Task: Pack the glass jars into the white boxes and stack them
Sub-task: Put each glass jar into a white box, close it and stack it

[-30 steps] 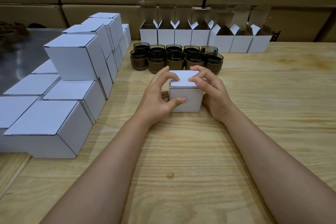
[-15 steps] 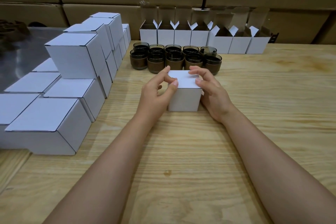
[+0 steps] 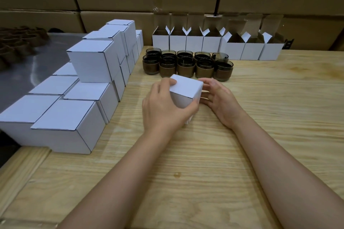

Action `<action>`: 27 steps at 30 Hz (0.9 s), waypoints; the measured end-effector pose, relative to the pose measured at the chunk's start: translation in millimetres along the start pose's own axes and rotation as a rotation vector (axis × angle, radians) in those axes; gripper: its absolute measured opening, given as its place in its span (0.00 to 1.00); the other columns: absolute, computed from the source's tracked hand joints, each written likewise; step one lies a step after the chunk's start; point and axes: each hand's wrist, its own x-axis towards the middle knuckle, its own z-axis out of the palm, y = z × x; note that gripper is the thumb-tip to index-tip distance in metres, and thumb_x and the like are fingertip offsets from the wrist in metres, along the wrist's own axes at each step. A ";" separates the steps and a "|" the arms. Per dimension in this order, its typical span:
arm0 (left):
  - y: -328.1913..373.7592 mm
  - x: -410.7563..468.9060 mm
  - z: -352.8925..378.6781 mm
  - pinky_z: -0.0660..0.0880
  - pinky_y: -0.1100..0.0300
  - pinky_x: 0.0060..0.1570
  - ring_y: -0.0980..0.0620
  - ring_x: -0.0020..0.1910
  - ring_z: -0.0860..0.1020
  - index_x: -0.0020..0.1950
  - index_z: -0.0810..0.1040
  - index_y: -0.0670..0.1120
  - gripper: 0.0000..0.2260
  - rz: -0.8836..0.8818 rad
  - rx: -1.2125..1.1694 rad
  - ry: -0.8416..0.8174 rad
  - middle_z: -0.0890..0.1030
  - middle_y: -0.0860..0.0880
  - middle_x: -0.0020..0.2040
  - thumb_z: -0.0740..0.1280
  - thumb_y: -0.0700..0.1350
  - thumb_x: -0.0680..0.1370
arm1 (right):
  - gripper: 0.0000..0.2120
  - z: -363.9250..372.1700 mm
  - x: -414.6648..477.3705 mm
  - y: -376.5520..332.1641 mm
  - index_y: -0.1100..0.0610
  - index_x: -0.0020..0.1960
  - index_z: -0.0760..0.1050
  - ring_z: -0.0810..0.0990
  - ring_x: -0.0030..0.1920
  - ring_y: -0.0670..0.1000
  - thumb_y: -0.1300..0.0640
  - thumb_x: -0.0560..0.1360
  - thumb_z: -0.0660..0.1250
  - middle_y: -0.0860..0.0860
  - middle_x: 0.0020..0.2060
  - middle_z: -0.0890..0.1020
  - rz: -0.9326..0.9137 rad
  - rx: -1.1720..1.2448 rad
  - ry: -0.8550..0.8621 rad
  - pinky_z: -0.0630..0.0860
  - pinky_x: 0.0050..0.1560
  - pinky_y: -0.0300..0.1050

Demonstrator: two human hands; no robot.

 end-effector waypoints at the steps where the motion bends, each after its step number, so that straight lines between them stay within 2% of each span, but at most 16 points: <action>1: -0.1 -0.2 -11.3 0.72 0.60 0.47 0.57 0.51 0.70 0.59 0.71 0.54 0.28 0.012 -0.014 0.037 0.70 0.59 0.52 0.70 0.63 0.64 | 0.17 -0.3 0.5 0.1 0.57 0.57 0.75 0.79 0.47 0.51 0.48 0.74 0.59 0.53 0.49 0.80 0.011 -0.003 -0.003 0.74 0.54 0.47; 3: -1.2 3.0 -38.1 0.68 0.68 0.40 0.58 0.48 0.70 0.57 0.71 0.55 0.26 0.030 -0.060 0.140 0.72 0.59 0.51 0.70 0.65 0.63 | 0.17 -1.1 0.4 0.0 0.57 0.57 0.75 0.79 0.49 0.54 0.48 0.74 0.59 0.55 0.50 0.80 0.028 -0.007 0.006 0.73 0.59 0.51; 4: -1.6 5.9 -53.3 0.68 0.67 0.40 0.57 0.48 0.72 0.56 0.72 0.56 0.26 0.038 -0.085 0.200 0.73 0.58 0.51 0.69 0.66 0.62 | 0.17 -1.4 0.3 0.1 0.57 0.56 0.76 0.80 0.50 0.54 0.48 0.74 0.59 0.55 0.50 0.80 0.033 -0.008 0.009 0.72 0.61 0.52; 7: -7.5 17.6 -97.4 0.73 0.57 0.45 0.54 0.49 0.75 0.53 0.71 0.57 0.24 0.065 -0.108 0.333 0.75 0.58 0.50 0.69 0.66 0.62 | 0.17 -1.9 -0.4 0.3 0.57 0.57 0.76 0.80 0.51 0.54 0.48 0.73 0.60 0.55 0.50 0.81 0.036 -0.015 0.000 0.72 0.63 0.54; 10: -24.7 31.4 -131.7 0.74 0.54 0.49 0.52 0.51 0.77 0.54 0.73 0.56 0.23 0.057 -0.050 0.406 0.76 0.56 0.51 0.71 0.64 0.64 | 0.17 -2.0 -0.6 0.3 0.57 0.56 0.76 0.80 0.51 0.54 0.49 0.74 0.60 0.55 0.50 0.81 0.039 -0.019 0.000 0.71 0.63 0.55; 14: -54.9 43.1 -156.9 0.75 0.47 0.58 0.50 0.57 0.76 0.52 0.70 0.61 0.21 -0.058 0.020 0.401 0.76 0.54 0.54 0.72 0.64 0.64 | 0.13 -3.4 0.6 1.3 0.57 0.56 0.76 0.80 0.51 0.55 0.53 0.78 0.58 0.55 0.50 0.81 0.046 -0.014 0.012 0.72 0.63 0.55; 16: -66.1 43.5 -159.0 0.73 0.50 0.57 0.50 0.59 0.75 0.52 0.70 0.60 0.23 -0.096 0.068 0.383 0.75 0.55 0.55 0.72 0.65 0.63 | 0.12 -4.3 1.6 1.9 0.58 0.56 0.76 0.80 0.50 0.54 0.54 0.79 0.58 0.54 0.49 0.81 0.046 -0.015 0.011 0.72 0.63 0.54; 18: -73.0 42.1 -155.6 0.71 0.52 0.53 0.48 0.59 0.74 0.54 0.71 0.55 0.25 -0.116 0.131 0.383 0.75 0.51 0.57 0.72 0.65 0.62 | 0.12 -4.9 2.5 2.4 0.58 0.56 0.77 0.81 0.50 0.53 0.56 0.80 0.57 0.54 0.49 0.82 0.049 -0.025 0.010 0.73 0.61 0.54; 20: -76.3 41.6 -151.2 0.72 0.49 0.55 0.47 0.60 0.73 0.56 0.72 0.54 0.27 -0.155 0.137 0.385 0.74 0.51 0.57 0.72 0.64 0.62 | 0.12 -5.2 3.1 2.6 0.58 0.56 0.77 0.81 0.49 0.53 0.56 0.79 0.58 0.53 0.49 0.82 0.052 -0.022 0.009 0.74 0.60 0.53; 23: -79.6 42.8 -148.1 0.74 0.44 0.58 0.49 0.62 0.73 0.55 0.71 0.58 0.26 -0.215 0.089 0.385 0.72 0.55 0.56 0.73 0.64 0.63 | 0.12 -6.2 4.1 4.0 0.57 0.55 0.77 0.81 0.49 0.53 0.55 0.78 0.59 0.53 0.48 0.82 0.048 -0.007 0.001 0.74 0.59 0.51; 27: -77.2 43.9 -145.5 0.70 0.50 0.57 0.48 0.64 0.71 0.58 0.71 0.56 0.28 -0.195 0.095 0.396 0.73 0.51 0.61 0.72 0.65 0.62 | 0.11 -7.0 4.6 4.8 0.57 0.55 0.78 0.82 0.49 0.52 0.55 0.78 0.60 0.52 0.48 0.83 0.048 0.000 -0.003 0.74 0.58 0.50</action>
